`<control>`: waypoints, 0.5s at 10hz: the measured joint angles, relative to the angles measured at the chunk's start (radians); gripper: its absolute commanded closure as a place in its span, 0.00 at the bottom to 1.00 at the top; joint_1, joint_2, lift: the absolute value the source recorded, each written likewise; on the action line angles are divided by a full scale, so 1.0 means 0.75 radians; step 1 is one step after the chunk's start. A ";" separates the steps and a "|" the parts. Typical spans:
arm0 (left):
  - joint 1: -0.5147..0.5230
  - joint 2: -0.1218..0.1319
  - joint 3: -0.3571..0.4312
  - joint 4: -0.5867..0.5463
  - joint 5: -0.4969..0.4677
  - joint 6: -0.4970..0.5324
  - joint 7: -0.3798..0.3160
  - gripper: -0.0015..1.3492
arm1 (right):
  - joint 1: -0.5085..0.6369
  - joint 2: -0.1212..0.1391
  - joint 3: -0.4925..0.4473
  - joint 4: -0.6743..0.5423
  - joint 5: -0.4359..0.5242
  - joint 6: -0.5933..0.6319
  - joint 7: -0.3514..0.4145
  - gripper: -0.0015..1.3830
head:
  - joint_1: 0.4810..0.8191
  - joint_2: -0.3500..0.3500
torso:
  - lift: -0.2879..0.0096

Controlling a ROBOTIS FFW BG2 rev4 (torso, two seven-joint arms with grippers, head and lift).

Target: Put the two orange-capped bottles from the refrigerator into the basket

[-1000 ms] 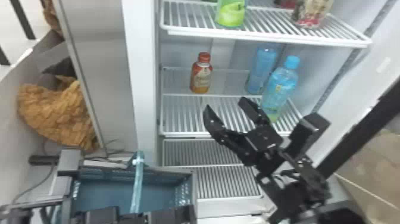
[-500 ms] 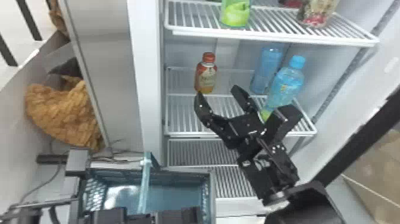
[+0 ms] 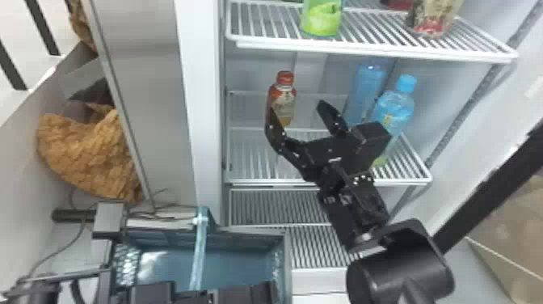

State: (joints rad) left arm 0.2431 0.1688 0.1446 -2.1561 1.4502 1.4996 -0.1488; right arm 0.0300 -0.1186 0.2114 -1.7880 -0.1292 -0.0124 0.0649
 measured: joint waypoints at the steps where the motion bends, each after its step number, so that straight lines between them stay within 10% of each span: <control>1: 0.000 0.000 -0.001 0.000 0.002 0.000 0.000 0.85 | -0.029 0.004 0.005 0.035 0.016 0.000 -0.018 0.08 | 0.63 0.29 | 0.00; 5: -0.006 0.001 -0.008 0.000 0.006 0.000 0.000 0.85 | -0.181 0.022 0.008 0.244 0.052 -0.011 -0.046 0.08 | 0.63 0.28 | 0.00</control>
State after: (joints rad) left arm 0.2384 0.1692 0.1390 -2.1561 1.4547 1.4996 -0.1488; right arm -0.1061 -0.1019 0.2174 -1.6049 -0.0902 -0.0206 0.0301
